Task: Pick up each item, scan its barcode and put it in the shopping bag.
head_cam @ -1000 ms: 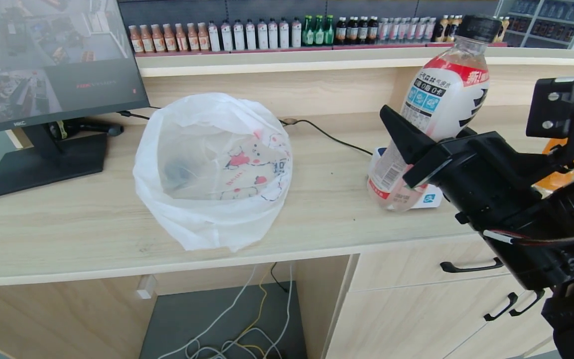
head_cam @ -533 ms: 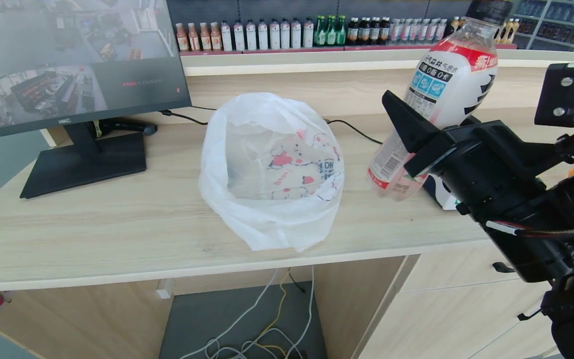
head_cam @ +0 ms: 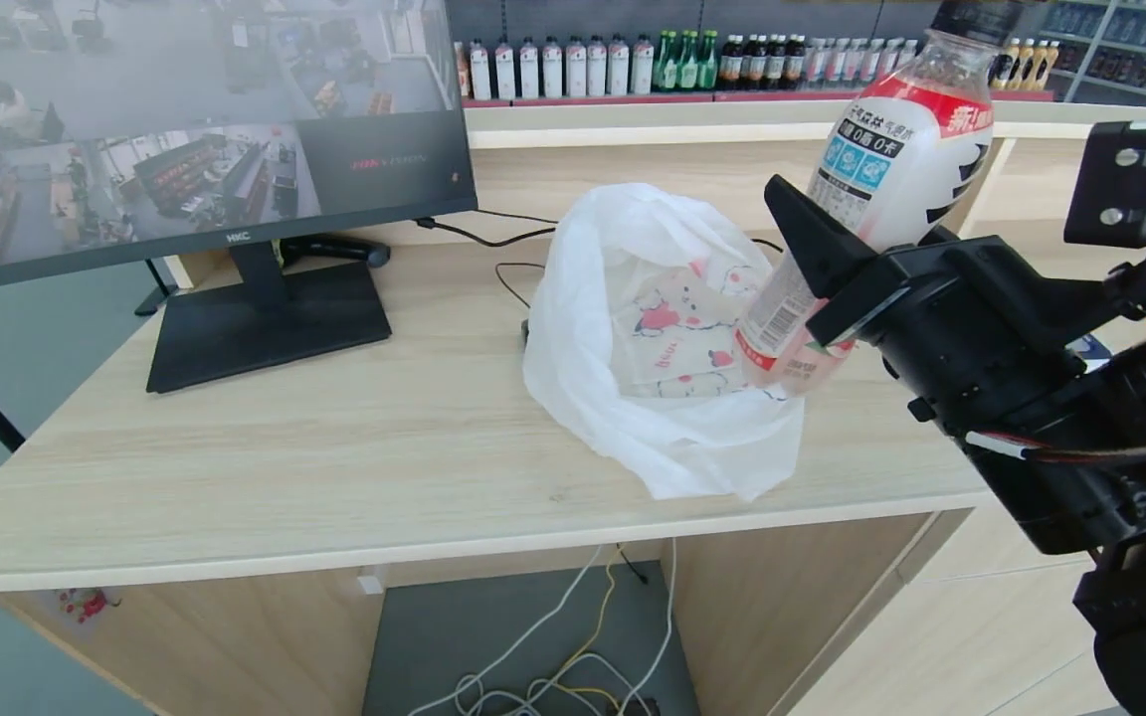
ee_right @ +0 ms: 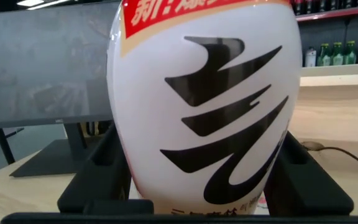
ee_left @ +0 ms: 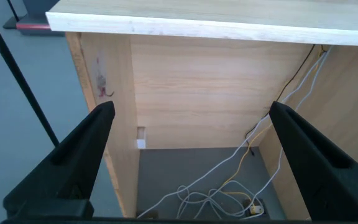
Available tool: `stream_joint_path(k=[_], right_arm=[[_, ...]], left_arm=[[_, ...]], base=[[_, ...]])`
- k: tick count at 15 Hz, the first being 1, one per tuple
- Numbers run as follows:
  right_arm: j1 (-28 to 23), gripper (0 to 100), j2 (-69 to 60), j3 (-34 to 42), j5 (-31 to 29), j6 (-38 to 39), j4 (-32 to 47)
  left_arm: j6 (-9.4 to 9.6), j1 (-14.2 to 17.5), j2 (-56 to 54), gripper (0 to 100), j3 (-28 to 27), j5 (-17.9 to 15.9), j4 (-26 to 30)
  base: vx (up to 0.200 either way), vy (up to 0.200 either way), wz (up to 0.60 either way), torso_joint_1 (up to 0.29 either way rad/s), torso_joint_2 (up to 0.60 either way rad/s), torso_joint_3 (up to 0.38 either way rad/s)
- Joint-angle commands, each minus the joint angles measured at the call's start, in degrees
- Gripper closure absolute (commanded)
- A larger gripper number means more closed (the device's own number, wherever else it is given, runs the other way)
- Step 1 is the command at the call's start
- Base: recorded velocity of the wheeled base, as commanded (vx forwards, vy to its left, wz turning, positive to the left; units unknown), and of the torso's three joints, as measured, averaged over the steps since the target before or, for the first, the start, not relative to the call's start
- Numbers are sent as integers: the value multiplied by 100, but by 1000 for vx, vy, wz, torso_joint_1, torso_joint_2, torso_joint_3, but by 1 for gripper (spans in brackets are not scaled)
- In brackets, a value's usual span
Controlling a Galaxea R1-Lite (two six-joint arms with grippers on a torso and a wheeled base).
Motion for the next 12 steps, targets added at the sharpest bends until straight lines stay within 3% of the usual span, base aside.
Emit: stream_joint_path(k=[1, 9, 12], right_arm=[[-47, 100, 87, -119, -1, -10, -3], [-311, 100, 465, -401, 52, -54, -3], [-416, 100, 896, -998, 307, -63, -3]], left_arm=[[1, -1, -2, 0, 0, -1, 0], [27, -1, -2, 0, 0, -1, 0], [27, -1, -2, 0, 0, -1, 0]], base=[[0, 0, 0, 0, 0, 0], [0, 0, 0, 0, 0, 0], [0, 0, 0, 0, 0, 0]])
